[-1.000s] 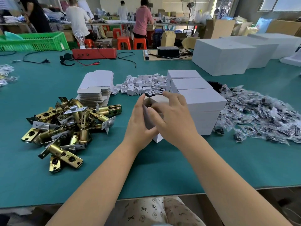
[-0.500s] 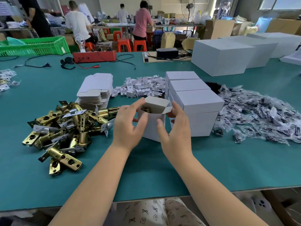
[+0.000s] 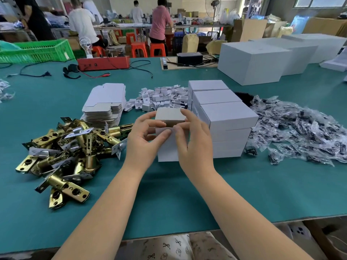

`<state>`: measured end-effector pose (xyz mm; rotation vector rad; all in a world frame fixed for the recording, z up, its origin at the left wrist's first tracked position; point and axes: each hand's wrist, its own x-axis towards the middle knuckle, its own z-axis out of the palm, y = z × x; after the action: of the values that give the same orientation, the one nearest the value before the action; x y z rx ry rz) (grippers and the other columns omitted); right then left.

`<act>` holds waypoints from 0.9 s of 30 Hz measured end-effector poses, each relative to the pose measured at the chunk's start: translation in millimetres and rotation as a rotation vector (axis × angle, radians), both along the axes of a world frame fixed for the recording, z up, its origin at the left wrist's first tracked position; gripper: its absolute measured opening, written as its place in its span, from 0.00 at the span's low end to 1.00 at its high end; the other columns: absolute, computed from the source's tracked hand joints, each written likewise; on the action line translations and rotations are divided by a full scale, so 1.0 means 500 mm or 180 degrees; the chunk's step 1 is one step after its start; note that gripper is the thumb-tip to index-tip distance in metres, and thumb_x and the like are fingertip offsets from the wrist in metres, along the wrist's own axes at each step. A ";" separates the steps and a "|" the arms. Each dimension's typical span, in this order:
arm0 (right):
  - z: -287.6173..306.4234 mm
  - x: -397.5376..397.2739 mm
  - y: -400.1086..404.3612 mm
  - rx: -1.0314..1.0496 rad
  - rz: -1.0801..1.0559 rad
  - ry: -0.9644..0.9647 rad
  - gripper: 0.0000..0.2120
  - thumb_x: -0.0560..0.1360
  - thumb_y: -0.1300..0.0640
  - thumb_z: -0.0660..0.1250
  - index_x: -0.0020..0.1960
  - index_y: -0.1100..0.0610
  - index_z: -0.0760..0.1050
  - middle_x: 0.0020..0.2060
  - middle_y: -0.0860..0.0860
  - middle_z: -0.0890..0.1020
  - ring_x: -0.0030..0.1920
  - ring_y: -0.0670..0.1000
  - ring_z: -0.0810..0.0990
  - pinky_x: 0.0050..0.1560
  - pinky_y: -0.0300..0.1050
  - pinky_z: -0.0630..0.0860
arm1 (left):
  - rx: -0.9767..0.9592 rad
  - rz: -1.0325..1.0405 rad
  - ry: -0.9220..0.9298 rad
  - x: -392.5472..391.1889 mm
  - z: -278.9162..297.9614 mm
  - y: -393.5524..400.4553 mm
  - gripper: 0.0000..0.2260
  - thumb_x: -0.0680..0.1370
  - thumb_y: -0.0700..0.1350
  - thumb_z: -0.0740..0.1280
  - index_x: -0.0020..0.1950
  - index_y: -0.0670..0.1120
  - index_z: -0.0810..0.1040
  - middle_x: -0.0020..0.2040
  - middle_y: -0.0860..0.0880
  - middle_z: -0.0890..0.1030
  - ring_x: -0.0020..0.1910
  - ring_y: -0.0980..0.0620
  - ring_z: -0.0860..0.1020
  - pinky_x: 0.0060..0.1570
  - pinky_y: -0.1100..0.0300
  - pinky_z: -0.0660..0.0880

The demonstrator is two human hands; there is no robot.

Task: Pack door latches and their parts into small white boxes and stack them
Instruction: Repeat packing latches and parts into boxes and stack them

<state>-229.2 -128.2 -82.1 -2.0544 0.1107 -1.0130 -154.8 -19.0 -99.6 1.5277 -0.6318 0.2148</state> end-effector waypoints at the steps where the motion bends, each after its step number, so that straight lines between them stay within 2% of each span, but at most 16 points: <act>1: 0.004 0.004 -0.001 0.0134 0.0022 0.0046 0.17 0.78 0.63 0.63 0.66 0.57 0.71 0.41 0.50 0.79 0.52 0.42 0.66 0.54 0.24 0.62 | 0.0070 0.0087 -0.0053 -0.002 0.001 0.000 0.08 0.69 0.49 0.74 0.43 0.59 0.79 0.61 0.56 0.74 0.49 0.56 0.80 0.47 0.63 0.75; 2: 0.008 0.008 0.000 0.0198 0.0027 0.0100 0.16 0.78 0.62 0.63 0.66 0.57 0.71 0.39 0.48 0.77 0.51 0.41 0.66 0.52 0.24 0.62 | 0.0117 0.0162 -0.0081 -0.008 0.003 -0.001 0.06 0.69 0.52 0.74 0.42 0.61 0.80 0.60 0.57 0.73 0.49 0.58 0.79 0.47 0.64 0.75; 4: 0.015 0.015 0.009 0.0333 0.0008 0.0149 0.16 0.79 0.61 0.62 0.66 0.56 0.69 0.39 0.44 0.73 0.50 0.43 0.68 0.51 0.30 0.65 | -0.0012 0.0249 0.0075 -0.017 0.008 -0.004 0.02 0.70 0.56 0.69 0.38 0.64 0.81 0.59 0.56 0.74 0.51 0.64 0.77 0.50 0.66 0.74; 6: 0.022 0.018 0.017 0.0591 -0.0002 0.0079 0.20 0.78 0.63 0.62 0.69 0.56 0.65 0.48 0.44 0.71 0.51 0.43 0.69 0.52 0.34 0.69 | -0.0296 0.0263 0.0361 -0.018 0.012 -0.007 0.07 0.74 0.52 0.68 0.39 0.62 0.83 0.59 0.52 0.76 0.55 0.66 0.76 0.53 0.62 0.74; 8: 0.024 0.023 0.012 0.0703 0.0053 0.0146 0.27 0.76 0.66 0.61 0.74 0.57 0.58 0.62 0.50 0.66 0.56 0.41 0.67 0.56 0.29 0.67 | -0.0398 0.0189 0.0566 -0.014 0.018 -0.006 0.11 0.78 0.45 0.67 0.56 0.59 0.81 0.62 0.53 0.77 0.50 0.65 0.78 0.49 0.62 0.75; 10: 0.032 0.029 0.004 0.0748 0.0238 0.0491 0.32 0.76 0.67 0.57 0.77 0.57 0.51 0.72 0.53 0.62 0.66 0.43 0.64 0.65 0.34 0.63 | -0.0578 -0.0158 0.0985 -0.003 0.017 -0.002 0.23 0.79 0.41 0.65 0.73 0.55 0.68 0.64 0.57 0.77 0.49 0.62 0.80 0.46 0.64 0.75; 11: 0.036 0.032 0.002 0.0858 0.0403 0.0632 0.32 0.76 0.68 0.56 0.78 0.56 0.49 0.74 0.51 0.61 0.69 0.44 0.62 0.69 0.38 0.62 | -0.0755 -0.0440 0.1327 0.002 0.019 -0.001 0.26 0.80 0.41 0.63 0.76 0.53 0.62 0.65 0.55 0.78 0.52 0.58 0.80 0.47 0.62 0.76; 12: 0.039 0.033 0.000 0.1093 0.0578 0.0690 0.33 0.76 0.69 0.55 0.78 0.54 0.49 0.74 0.49 0.62 0.70 0.43 0.63 0.69 0.40 0.63 | -0.0855 -0.0725 0.1609 0.005 0.021 -0.001 0.25 0.81 0.41 0.61 0.78 0.50 0.60 0.65 0.51 0.78 0.54 0.53 0.81 0.49 0.59 0.77; 13: 0.040 0.033 -0.003 0.1433 0.0730 0.0696 0.33 0.76 0.70 0.54 0.78 0.53 0.50 0.72 0.45 0.65 0.68 0.39 0.65 0.65 0.37 0.67 | -0.0831 -0.0977 0.1747 0.005 0.025 -0.002 0.23 0.81 0.41 0.60 0.77 0.47 0.63 0.65 0.47 0.79 0.55 0.50 0.80 0.50 0.56 0.76; 15: 0.037 0.035 -0.008 0.2087 0.0876 0.0718 0.33 0.75 0.70 0.54 0.77 0.51 0.54 0.62 0.37 0.71 0.56 0.28 0.71 0.53 0.28 0.71 | -0.0662 -0.1152 0.1643 -0.002 0.027 -0.007 0.19 0.78 0.42 0.59 0.69 0.46 0.73 0.63 0.42 0.80 0.55 0.48 0.79 0.51 0.54 0.76; 17: 0.035 0.036 -0.010 0.2495 0.0926 0.0682 0.30 0.74 0.69 0.55 0.74 0.51 0.62 0.59 0.39 0.74 0.49 0.29 0.73 0.46 0.28 0.70 | -0.0802 -0.0929 0.1462 -0.007 0.027 -0.015 0.17 0.77 0.39 0.58 0.61 0.49 0.80 0.57 0.45 0.83 0.52 0.51 0.80 0.46 0.58 0.76; 19: 0.035 0.035 -0.007 0.2744 0.1069 0.0418 0.21 0.74 0.64 0.57 0.65 0.52 0.73 0.55 0.44 0.79 0.45 0.33 0.77 0.42 0.27 0.72 | -0.1008 -0.0778 0.1310 -0.011 0.030 -0.017 0.19 0.78 0.33 0.58 0.52 0.52 0.85 0.49 0.50 0.85 0.46 0.54 0.81 0.42 0.63 0.77; 21: 0.034 0.032 0.000 0.2696 0.1096 0.0270 0.14 0.76 0.56 0.58 0.58 0.54 0.78 0.51 0.46 0.82 0.45 0.34 0.78 0.41 0.24 0.70 | -0.1006 -0.0684 0.1118 -0.005 0.032 -0.012 0.19 0.77 0.33 0.59 0.48 0.52 0.86 0.47 0.51 0.85 0.48 0.53 0.81 0.47 0.60 0.77; 24: 0.023 0.030 0.008 0.2501 0.0804 0.0282 0.13 0.80 0.46 0.58 0.46 0.50 0.77 0.38 0.37 0.81 0.40 0.33 0.76 0.42 0.24 0.69 | -0.0652 -0.1254 0.0833 -0.004 0.031 0.001 0.17 0.77 0.41 0.57 0.57 0.45 0.84 0.57 0.43 0.83 0.60 0.43 0.78 0.59 0.51 0.73; 25: 0.021 0.029 0.009 0.2485 0.0750 0.0314 0.14 0.80 0.45 0.57 0.43 0.50 0.75 0.35 0.36 0.80 0.38 0.33 0.76 0.42 0.25 0.69 | -0.0632 -0.1454 0.0874 -0.006 0.028 0.003 0.18 0.78 0.46 0.58 0.60 0.42 0.82 0.59 0.39 0.81 0.61 0.40 0.76 0.60 0.48 0.70; 27: 0.017 0.030 0.012 0.2585 0.0792 0.0326 0.20 0.79 0.41 0.57 0.42 0.57 0.73 0.35 0.39 0.79 0.38 0.36 0.75 0.43 0.26 0.70 | -0.0727 -0.1460 0.1021 -0.012 0.029 0.004 0.20 0.73 0.58 0.70 0.56 0.46 0.84 0.55 0.42 0.83 0.57 0.42 0.77 0.57 0.52 0.71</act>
<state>-214.2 -122.0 -73.7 -1.3285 0.2641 -0.5671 -160.6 -17.2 -84.9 1.1301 -0.6562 -0.2942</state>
